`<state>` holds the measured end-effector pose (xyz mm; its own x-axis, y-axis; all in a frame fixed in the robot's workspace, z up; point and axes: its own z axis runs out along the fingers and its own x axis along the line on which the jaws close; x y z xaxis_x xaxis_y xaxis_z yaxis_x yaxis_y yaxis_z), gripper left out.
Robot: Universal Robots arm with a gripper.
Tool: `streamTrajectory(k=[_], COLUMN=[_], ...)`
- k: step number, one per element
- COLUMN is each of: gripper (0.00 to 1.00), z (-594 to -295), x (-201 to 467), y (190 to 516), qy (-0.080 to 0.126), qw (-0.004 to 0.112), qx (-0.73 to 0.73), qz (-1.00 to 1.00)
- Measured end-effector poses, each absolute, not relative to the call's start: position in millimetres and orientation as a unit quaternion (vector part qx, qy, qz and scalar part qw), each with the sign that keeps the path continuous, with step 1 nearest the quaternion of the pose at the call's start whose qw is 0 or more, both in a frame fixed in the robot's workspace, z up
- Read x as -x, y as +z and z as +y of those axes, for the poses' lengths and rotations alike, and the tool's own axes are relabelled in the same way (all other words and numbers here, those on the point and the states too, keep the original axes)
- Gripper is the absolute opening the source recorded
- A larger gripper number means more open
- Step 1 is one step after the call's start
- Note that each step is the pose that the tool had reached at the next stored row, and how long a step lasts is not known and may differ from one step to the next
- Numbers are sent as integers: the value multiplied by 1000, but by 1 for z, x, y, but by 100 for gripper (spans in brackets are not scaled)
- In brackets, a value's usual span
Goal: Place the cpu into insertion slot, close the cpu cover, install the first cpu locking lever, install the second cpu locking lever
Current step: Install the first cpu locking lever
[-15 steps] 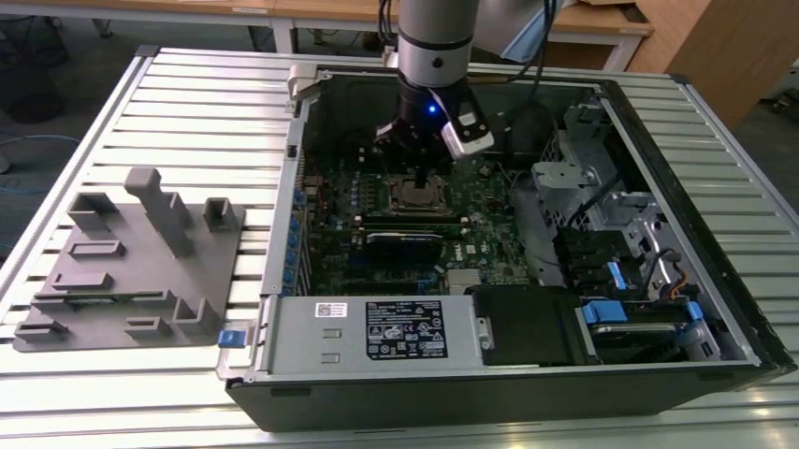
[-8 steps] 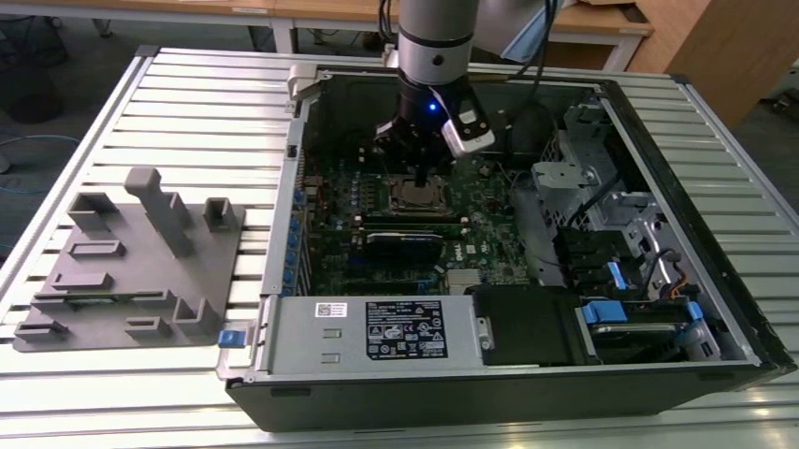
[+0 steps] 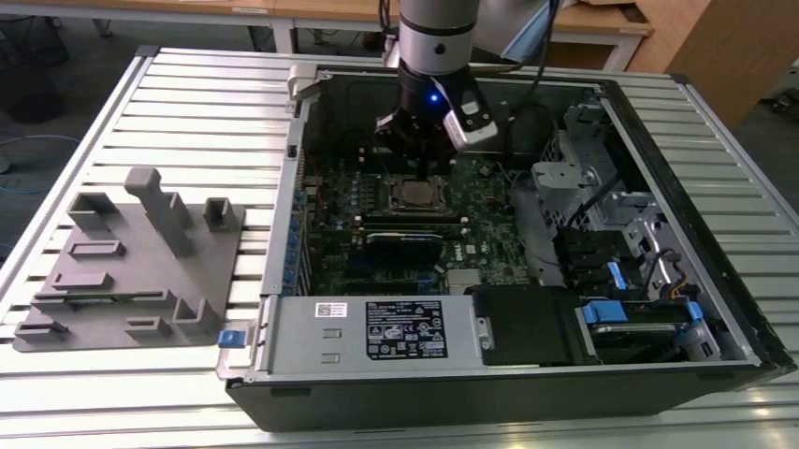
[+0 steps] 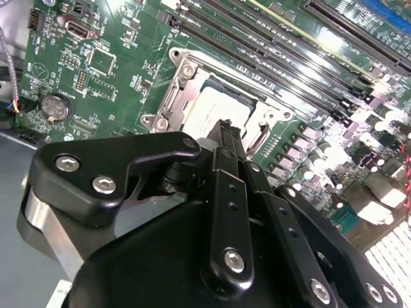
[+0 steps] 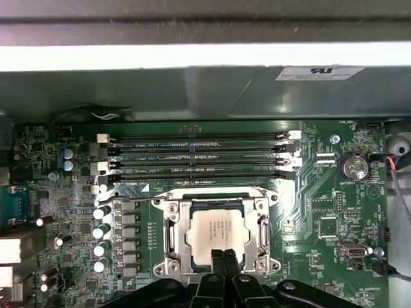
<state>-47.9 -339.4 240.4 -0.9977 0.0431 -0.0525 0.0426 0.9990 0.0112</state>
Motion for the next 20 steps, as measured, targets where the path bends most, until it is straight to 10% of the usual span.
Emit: streamTrajectory(k=[20], gripper=[11], z=[-339], x=[52], y=[250], qy=[5], qw=[26], qx=[-21], qz=[999])
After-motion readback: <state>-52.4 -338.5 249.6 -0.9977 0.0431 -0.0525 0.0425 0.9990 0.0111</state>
